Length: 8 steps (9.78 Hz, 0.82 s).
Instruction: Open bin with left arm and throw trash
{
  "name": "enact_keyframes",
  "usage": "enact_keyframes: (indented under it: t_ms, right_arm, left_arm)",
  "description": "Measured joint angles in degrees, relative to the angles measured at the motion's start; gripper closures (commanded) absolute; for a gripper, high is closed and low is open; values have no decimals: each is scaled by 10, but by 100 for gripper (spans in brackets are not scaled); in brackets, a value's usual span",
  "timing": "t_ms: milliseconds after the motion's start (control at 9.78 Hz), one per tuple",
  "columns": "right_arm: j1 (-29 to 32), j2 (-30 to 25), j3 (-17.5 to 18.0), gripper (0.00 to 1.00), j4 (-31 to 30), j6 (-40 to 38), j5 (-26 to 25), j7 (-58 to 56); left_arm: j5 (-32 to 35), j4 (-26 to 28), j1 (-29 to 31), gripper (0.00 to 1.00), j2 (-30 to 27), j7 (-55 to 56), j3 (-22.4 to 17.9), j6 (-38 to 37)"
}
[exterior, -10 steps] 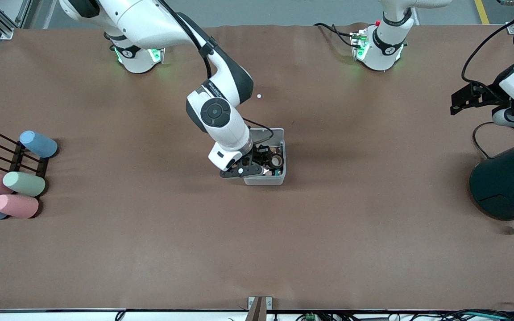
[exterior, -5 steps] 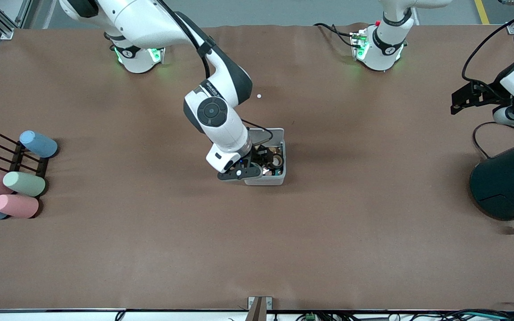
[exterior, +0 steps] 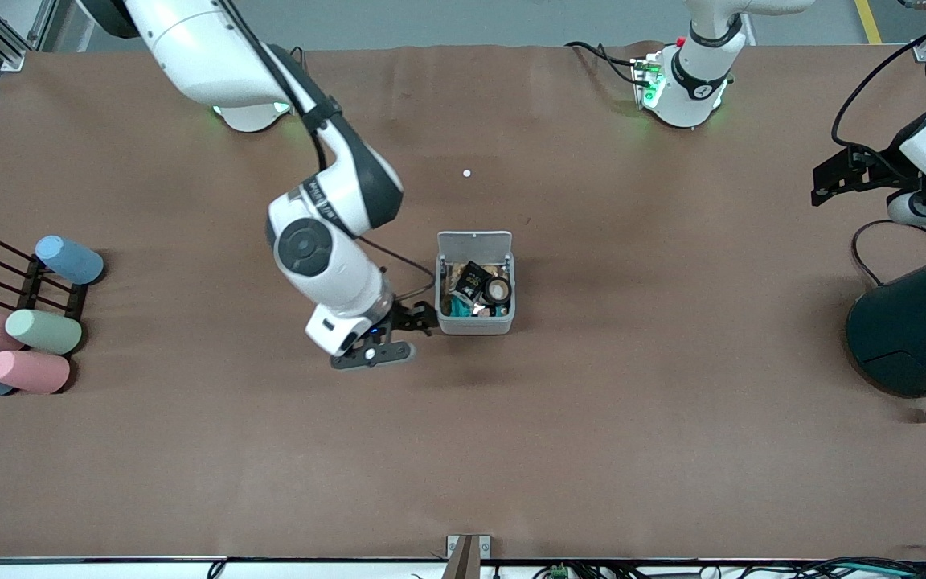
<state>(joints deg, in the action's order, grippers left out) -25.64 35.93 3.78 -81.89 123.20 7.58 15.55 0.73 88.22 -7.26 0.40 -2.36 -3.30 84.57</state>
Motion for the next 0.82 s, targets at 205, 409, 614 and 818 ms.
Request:
enact_keyframes:
  t_ms: [205,409,614,818]
  right_arm:
    - [59,-18,-3,1,3,-81,0,-98]
    - [127,-38,-4,1,4,-137,-1,-167]
    - [173,-65,-4,0,8,-208,-1,-185]
    - [189,-114,-15,0,12,-288,-8,-184]
  left_arm:
    - [0,0,13,0,0,0,-1,0]
    - [0,-1,13,0,0,0,0,0]
    - [0,-4,11,0,-1,0,2,-3]
    - [0,-6,12,0,-1,0,3,-9]
